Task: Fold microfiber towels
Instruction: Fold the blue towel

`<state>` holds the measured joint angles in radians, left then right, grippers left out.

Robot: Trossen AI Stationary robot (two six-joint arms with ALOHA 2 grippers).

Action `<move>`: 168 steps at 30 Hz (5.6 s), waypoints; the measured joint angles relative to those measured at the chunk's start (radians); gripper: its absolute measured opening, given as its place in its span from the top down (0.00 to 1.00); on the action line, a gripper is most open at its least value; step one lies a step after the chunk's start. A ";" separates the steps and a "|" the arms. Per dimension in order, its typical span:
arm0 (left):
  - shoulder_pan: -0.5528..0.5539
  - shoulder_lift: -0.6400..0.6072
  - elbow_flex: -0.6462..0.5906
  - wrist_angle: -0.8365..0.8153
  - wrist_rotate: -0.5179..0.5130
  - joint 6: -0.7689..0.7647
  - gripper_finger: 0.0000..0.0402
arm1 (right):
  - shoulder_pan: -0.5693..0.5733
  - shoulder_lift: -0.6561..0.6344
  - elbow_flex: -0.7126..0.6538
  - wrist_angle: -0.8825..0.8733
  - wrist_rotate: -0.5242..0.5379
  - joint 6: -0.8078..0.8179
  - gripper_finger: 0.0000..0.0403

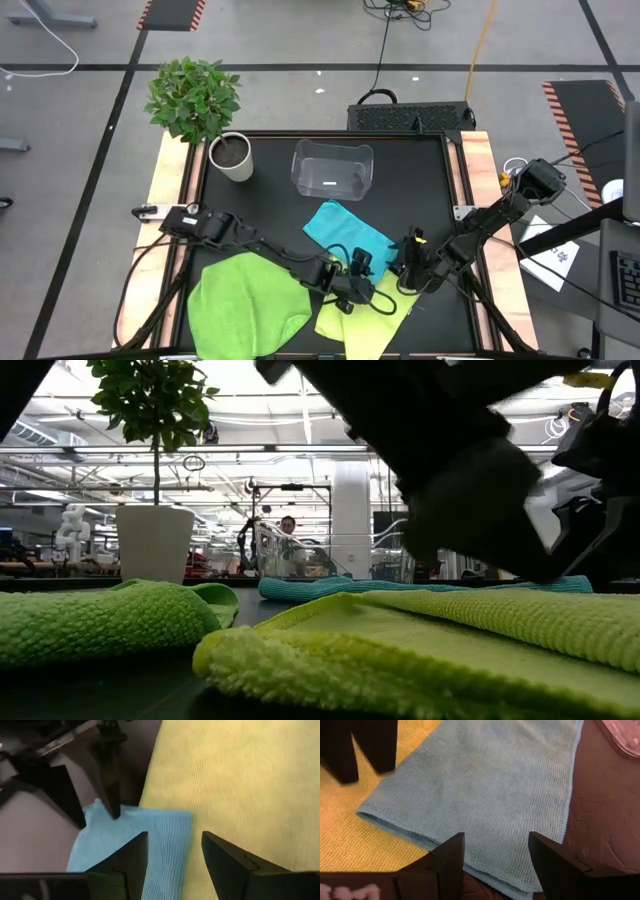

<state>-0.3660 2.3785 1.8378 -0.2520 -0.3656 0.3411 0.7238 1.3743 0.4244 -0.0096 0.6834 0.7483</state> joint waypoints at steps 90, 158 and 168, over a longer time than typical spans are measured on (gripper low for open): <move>0.028 -0.138 0.013 -0.127 0.058 -0.110 1.00 | 0.041 0.082 0.007 0.140 0.002 -0.157 0.78; -0.115 -0.514 -0.434 0.066 0.168 -0.345 1.00 | -0.107 -0.068 0.504 -0.501 -0.333 -0.206 1.00; -0.106 -0.515 -0.491 0.064 0.098 -0.418 0.99 | -0.267 -0.076 0.504 -0.519 -0.489 -0.249 1.00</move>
<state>-0.4724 1.8633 1.3471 -0.1883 -0.2674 -0.0767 0.4571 1.2984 0.9283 -0.5288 0.1947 0.4996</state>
